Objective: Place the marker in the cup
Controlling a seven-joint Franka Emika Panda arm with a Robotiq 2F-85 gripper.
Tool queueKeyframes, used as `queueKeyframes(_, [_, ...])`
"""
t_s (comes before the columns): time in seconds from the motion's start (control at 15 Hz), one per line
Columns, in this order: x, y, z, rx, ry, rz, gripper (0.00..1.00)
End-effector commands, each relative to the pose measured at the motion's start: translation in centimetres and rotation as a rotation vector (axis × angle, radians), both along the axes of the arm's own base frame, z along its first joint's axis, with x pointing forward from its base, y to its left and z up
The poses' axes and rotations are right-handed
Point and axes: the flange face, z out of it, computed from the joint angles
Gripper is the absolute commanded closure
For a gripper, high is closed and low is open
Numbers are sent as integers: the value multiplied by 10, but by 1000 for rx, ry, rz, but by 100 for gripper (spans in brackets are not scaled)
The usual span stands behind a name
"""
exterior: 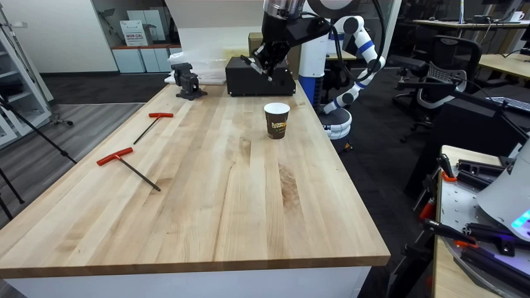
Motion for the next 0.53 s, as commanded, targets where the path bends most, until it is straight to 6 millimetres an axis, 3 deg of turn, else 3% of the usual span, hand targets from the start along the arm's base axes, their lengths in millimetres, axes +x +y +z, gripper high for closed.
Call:
queueKeyframes(0.0, [-26, -17, -10, 29, -13, -54, 95])
queueKeyframes(0.27, [-38, -24, -41, 97, -10, -93, 95])
queueKeyframes(0.47, [-44, -19, -53, 165, -89, -93, 95])
